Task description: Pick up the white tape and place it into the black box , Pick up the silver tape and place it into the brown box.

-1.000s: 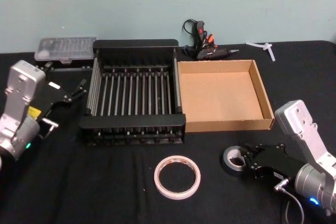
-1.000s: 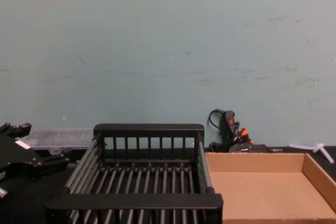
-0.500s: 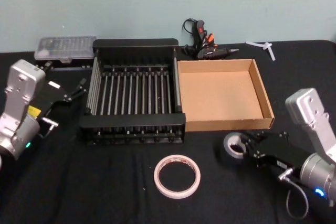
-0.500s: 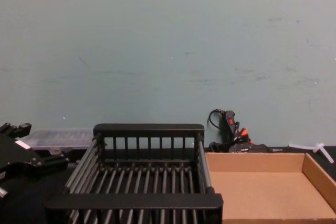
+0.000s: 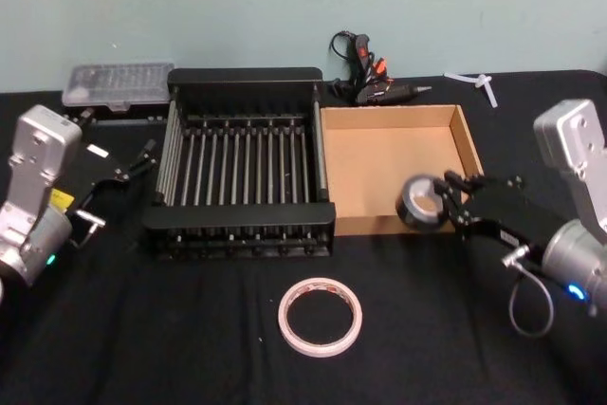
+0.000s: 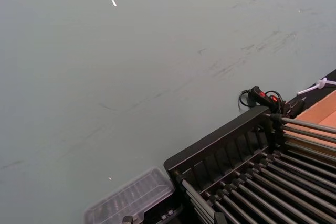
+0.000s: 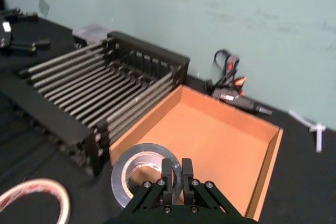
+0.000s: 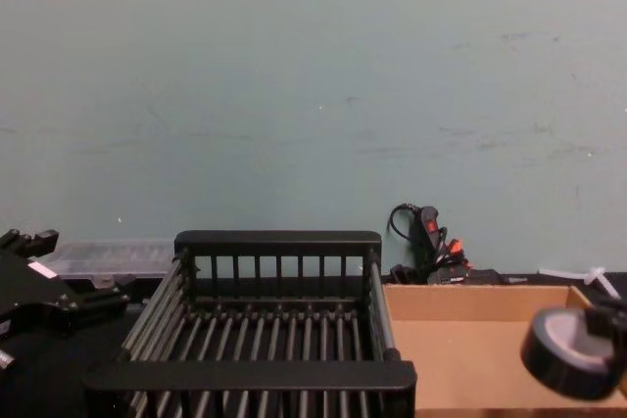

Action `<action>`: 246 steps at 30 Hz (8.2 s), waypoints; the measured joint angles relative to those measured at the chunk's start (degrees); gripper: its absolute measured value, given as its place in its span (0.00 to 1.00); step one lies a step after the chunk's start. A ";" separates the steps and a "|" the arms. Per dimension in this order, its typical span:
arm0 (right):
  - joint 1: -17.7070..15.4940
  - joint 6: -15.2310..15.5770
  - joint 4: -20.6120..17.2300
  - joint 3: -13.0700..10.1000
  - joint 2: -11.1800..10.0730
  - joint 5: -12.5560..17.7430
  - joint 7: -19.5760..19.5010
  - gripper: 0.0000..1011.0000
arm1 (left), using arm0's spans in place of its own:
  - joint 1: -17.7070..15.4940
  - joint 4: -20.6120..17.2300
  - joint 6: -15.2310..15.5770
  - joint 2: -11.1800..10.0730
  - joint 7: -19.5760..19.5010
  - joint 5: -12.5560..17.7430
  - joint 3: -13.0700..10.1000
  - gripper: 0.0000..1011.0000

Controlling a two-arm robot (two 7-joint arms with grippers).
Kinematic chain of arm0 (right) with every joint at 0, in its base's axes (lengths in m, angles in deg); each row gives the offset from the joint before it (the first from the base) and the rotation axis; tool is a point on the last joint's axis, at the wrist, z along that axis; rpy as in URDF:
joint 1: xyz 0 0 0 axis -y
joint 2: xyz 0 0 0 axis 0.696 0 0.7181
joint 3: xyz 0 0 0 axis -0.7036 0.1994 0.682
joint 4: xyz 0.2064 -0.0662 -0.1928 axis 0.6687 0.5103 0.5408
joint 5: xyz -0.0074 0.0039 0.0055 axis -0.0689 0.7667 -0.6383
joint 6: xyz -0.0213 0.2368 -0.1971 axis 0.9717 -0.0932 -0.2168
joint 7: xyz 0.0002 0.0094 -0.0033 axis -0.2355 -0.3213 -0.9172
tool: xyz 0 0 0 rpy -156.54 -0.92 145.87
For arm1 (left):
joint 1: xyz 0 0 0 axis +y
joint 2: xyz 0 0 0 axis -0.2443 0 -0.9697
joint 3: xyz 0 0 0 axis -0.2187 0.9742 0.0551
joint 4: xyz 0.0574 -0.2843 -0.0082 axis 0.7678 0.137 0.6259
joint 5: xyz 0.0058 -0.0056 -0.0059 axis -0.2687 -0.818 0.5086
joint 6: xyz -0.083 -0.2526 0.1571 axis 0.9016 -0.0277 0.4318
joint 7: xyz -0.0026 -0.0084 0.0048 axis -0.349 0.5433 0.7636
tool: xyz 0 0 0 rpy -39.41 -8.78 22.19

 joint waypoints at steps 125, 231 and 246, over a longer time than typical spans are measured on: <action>16.60 -4.08 19.44 2.80 10.48 -11.31 2.27 0.99 | 0.00 0.00 0.00 0.00 0.00 0.00 0.00 0.99; 7.33 -2.37 13.26 15.64 4.49 -8.94 8.28 0.99 | 0.00 0.00 0.00 0.00 0.00 0.00 0.00 0.99; 7.23 -3.07 13.28 16.24 3.99 -9.02 7.66 0.99 | 0.00 0.00 0.00 0.00 0.00 0.00 0.00 0.99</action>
